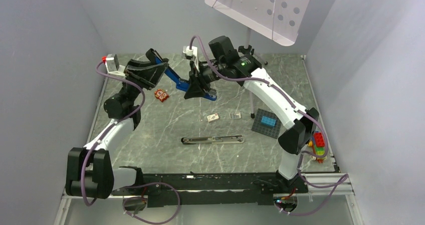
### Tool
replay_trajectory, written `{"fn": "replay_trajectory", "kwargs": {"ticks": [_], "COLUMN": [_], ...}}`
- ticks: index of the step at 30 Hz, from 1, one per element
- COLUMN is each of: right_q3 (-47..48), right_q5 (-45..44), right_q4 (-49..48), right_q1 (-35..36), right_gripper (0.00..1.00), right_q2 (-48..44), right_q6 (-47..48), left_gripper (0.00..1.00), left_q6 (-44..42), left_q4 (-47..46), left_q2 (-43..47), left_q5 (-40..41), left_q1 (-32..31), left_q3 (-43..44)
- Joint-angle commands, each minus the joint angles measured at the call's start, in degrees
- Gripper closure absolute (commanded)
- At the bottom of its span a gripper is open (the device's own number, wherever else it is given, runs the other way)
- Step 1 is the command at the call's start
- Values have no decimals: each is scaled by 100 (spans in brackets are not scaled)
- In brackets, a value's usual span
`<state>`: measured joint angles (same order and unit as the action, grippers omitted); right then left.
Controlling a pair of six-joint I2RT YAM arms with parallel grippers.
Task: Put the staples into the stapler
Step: Place the stapler at the center of the board.
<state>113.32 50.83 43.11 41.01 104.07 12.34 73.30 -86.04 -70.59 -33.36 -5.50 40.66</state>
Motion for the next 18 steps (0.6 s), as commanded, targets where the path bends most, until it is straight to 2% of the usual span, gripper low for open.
{"fn": "replay_trajectory", "kwargs": {"ticks": [1, 4, 18], "right_q3": [399, 435, 501], "right_q5": [-1035, -1252, -1935], "right_q4": [775, 875, 1089], "right_q1": [-146, -139, -166], "right_gripper": [83, 83, 84], "right_q2": [-7, 29, 166], "right_q6": [801, 887, 1108], "left_gripper": [86, 78, 56], "left_q6": [-151, -92, 86], "left_q4": [-957, -956, -954], "left_q2": [-165, -269, -308], "left_q5": [-181, -281, -605], "left_q1": [88, 96, 316], "left_q3": [-208, -277, -451]}}
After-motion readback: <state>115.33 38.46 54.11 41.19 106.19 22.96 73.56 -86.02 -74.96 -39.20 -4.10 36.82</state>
